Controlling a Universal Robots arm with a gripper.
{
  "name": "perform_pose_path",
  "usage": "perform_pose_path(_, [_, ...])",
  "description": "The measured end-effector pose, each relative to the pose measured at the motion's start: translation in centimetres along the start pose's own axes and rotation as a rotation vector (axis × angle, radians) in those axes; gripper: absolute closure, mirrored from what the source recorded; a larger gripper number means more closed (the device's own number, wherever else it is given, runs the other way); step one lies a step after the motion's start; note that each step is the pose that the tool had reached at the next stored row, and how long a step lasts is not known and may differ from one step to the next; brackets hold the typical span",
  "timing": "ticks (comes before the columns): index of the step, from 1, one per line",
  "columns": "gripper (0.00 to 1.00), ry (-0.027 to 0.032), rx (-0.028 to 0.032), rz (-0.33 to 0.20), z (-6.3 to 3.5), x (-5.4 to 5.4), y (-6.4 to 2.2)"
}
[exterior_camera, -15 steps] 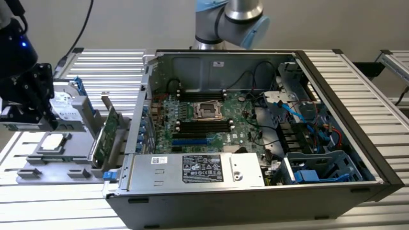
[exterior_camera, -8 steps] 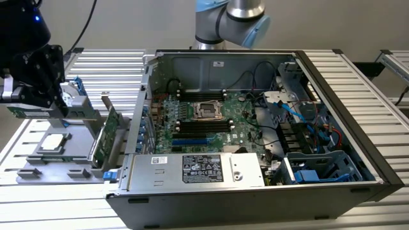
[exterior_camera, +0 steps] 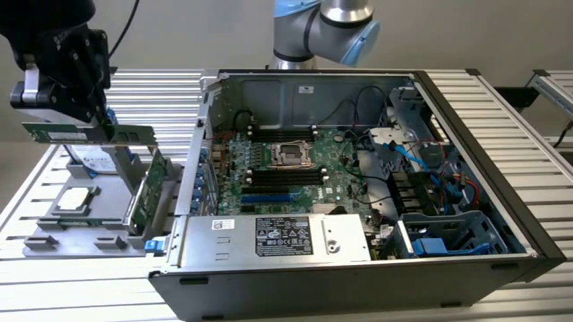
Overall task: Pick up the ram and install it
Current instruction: 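Pick up the ram and move it above insertion slot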
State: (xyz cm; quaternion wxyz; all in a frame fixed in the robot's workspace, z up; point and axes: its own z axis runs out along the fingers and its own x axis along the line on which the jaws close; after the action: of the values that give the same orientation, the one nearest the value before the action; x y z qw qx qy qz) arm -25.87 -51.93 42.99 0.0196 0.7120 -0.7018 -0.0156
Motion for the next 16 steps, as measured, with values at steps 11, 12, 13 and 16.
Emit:
perform_pose_path(11, [0.86,0.0000,-0.0048,0.000,-0.79,0.1,-4.98])
perform_pose_path(12, [0.86,-0.0001,-0.0049,0.000,-0.81,0.1,-5.43])
perform_pose_path(13, [0.86,-0.0001,-0.0050,0.000,-0.83,0.1,-5.88])
perform_pose_path(16, [0.86,0.0000,-0.0053,0.000,-0.90,0.1,-7.27])
